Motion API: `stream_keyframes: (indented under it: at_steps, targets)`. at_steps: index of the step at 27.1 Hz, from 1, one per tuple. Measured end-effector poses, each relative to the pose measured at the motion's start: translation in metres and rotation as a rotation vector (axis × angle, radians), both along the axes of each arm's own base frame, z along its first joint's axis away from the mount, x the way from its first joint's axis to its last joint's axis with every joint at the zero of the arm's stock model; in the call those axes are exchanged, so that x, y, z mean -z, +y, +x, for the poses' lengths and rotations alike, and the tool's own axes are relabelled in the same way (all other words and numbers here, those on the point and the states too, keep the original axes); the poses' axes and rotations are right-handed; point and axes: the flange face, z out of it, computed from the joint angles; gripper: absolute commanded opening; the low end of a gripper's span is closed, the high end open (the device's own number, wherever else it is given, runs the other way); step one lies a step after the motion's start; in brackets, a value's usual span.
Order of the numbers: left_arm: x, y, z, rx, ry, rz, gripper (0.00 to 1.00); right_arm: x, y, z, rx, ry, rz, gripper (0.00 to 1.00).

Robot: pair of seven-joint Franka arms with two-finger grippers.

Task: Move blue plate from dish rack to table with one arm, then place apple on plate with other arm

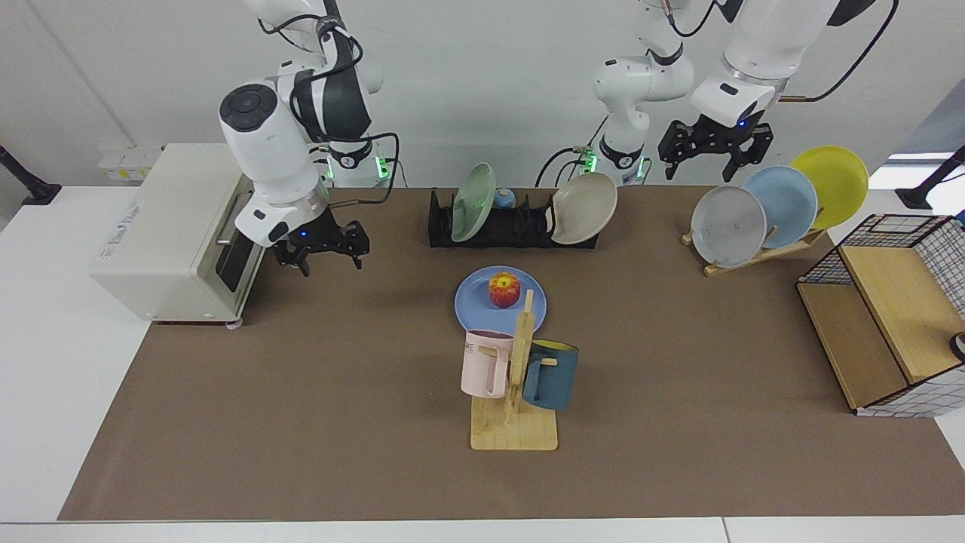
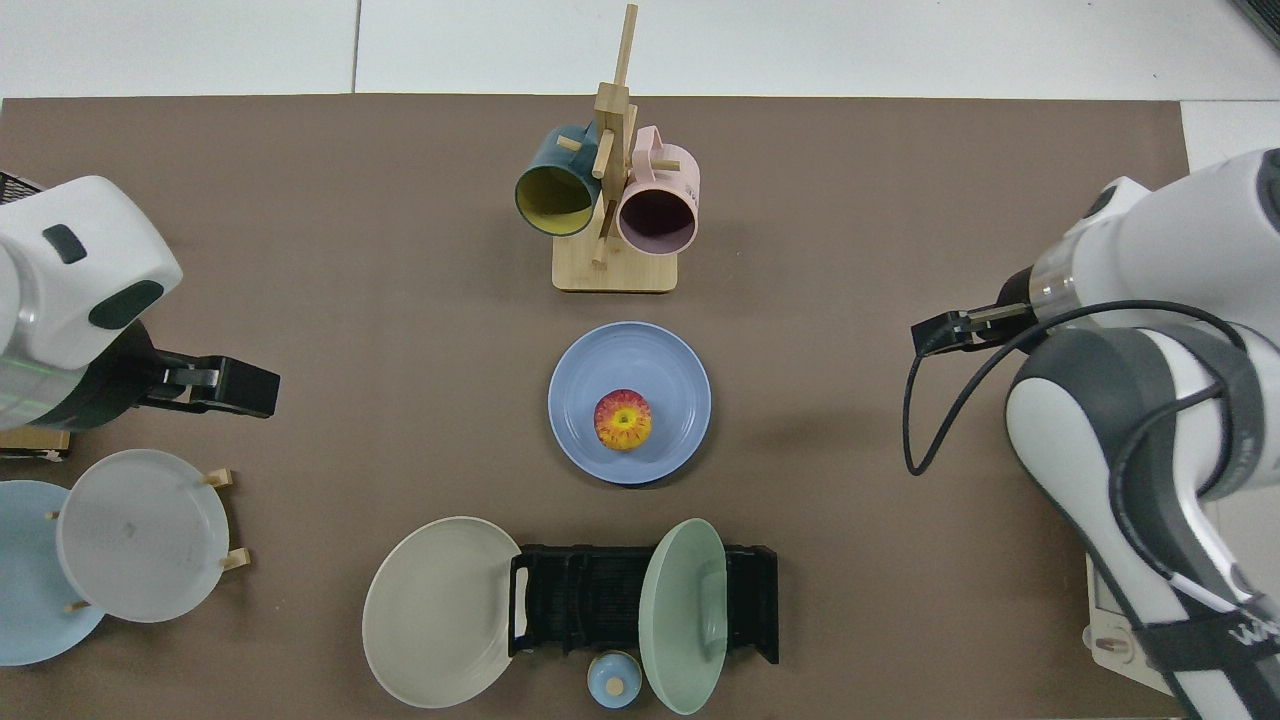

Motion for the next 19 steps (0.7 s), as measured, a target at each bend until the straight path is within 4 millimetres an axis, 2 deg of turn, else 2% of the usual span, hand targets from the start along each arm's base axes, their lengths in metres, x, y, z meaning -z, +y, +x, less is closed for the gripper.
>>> stream_keyframes:
  at_steps: [3, 6, 13, 19]
  targets:
    - [-0.003, -0.002, -0.001, 0.004, -0.006, -0.001, 1.0, -0.013, -0.021, -0.006, 0.018, 0.006, -0.005, 1.0]
    - [-0.004, 0.0, 0.0, 0.0, -0.009, -0.001, 1.0, -0.026, -0.032, -0.013, 0.023, 0.0, -0.023, 1.0]
    - [-0.005, 0.007, 0.001, -0.014, -0.009, -0.001, 1.0, -0.055, -0.034, -0.029, 0.027, -0.018, -0.03, 1.0]
    - [-0.005, 0.007, 0.001, -0.014, -0.009, -0.001, 1.0, -0.059, -0.038, -0.031, 0.027, -0.027, -0.052, 1.0]
